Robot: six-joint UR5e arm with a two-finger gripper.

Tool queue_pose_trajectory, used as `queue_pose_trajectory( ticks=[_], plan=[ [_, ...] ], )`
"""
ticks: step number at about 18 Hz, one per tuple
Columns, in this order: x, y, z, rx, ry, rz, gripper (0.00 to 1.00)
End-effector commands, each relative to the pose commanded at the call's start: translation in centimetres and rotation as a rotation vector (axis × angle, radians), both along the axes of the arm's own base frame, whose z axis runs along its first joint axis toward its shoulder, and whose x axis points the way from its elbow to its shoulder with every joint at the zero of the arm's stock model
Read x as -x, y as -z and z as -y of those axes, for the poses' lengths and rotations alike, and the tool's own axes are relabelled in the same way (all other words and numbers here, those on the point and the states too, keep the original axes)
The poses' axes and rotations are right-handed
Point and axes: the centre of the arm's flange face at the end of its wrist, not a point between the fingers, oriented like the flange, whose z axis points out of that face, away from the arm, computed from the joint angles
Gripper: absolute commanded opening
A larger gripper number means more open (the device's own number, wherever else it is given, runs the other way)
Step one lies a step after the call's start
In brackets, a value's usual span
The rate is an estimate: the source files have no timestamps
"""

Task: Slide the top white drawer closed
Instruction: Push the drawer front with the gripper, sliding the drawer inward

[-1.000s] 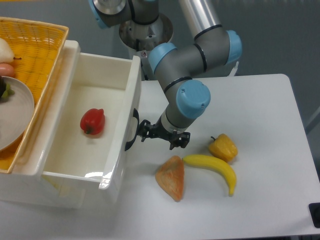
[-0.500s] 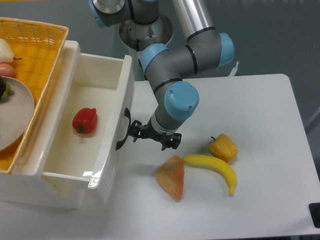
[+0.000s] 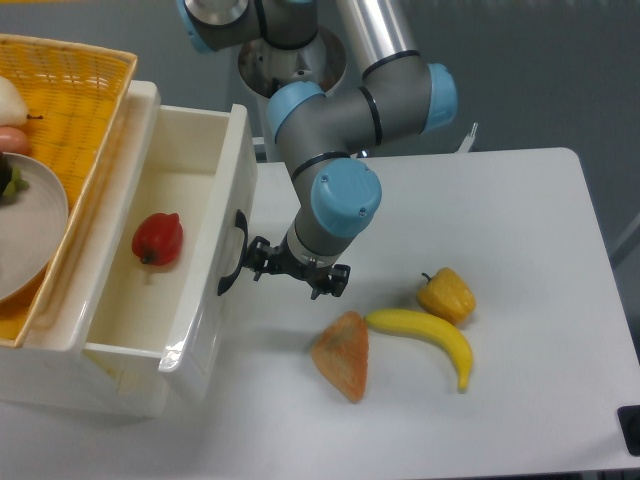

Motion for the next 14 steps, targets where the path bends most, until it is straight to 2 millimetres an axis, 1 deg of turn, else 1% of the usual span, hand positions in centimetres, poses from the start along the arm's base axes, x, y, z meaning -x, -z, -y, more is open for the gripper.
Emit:
queue_pose_trajectory(
  ticks=[9, 14],
  plan=[
    [-1.4, -0.3, -0.6, 0.000, 0.019, -0.001, 1.00],
    [-2.2, -1.0, -0.9, -0.007, 0.032, -0.008, 1.00]
  ],
)
